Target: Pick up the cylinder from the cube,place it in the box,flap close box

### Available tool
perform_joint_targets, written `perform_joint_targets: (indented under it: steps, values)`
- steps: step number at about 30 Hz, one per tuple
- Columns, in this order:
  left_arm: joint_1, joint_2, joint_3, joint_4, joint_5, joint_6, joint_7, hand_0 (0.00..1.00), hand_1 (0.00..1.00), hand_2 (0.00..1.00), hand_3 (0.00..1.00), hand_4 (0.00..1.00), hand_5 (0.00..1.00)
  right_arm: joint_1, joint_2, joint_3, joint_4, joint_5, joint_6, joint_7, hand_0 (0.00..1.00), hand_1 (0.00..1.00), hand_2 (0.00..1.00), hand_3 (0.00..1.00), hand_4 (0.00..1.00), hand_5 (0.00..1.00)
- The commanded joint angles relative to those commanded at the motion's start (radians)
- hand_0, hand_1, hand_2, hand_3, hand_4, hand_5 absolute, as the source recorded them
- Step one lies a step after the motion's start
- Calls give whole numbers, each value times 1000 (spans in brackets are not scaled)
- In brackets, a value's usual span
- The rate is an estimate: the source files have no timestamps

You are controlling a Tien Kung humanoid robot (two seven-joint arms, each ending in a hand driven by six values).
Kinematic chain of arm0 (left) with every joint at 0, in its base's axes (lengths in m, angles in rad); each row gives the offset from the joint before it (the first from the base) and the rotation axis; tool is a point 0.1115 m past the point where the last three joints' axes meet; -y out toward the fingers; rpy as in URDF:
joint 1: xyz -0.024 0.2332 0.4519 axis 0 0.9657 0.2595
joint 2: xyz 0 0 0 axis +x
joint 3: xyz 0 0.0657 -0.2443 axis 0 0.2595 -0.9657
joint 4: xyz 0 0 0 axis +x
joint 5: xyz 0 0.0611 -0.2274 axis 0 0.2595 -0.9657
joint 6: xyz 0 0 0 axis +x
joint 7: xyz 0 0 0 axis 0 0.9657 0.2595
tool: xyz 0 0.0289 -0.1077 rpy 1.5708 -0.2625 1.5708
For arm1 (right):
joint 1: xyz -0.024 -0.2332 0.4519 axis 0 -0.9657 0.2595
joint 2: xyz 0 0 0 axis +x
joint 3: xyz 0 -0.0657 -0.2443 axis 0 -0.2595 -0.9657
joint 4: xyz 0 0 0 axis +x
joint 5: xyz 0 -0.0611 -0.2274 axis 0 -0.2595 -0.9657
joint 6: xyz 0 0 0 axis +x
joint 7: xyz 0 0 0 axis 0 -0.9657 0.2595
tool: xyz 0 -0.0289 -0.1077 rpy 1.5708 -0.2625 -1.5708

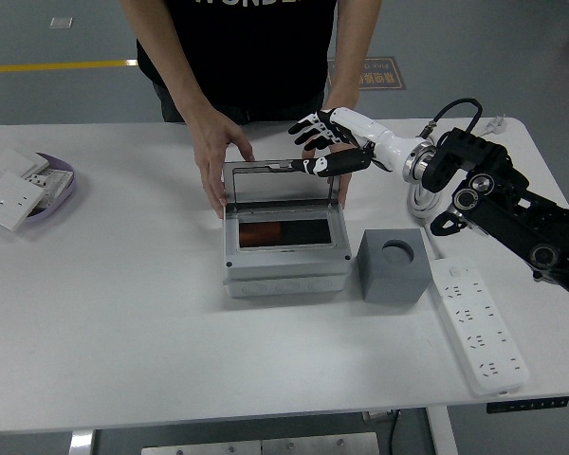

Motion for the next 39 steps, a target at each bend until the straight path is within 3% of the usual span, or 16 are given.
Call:
perform_joint_targets:
  steps: [6, 28, 39]
  values:
    - [1, -2, -1, -1, 1, 0, 2, 599, 644, 614, 656, 709, 141, -6, -16, -19, 19, 2, -9, 3, 757, 680, 701, 720, 763, 255]
    - [9, -4, -4, -2, 2, 1, 2, 599, 645, 614, 655, 710, 142, -51, -88, -68, 202, -28, -25, -11, 740, 679, 698, 715, 743, 267]
    - [13, -6, -9, -1, 7, 2, 1, 599, 644, 614, 655, 709, 141, -90, -100, -52, 223, 27, -19, -20, 735, 680, 708, 714, 739, 274]
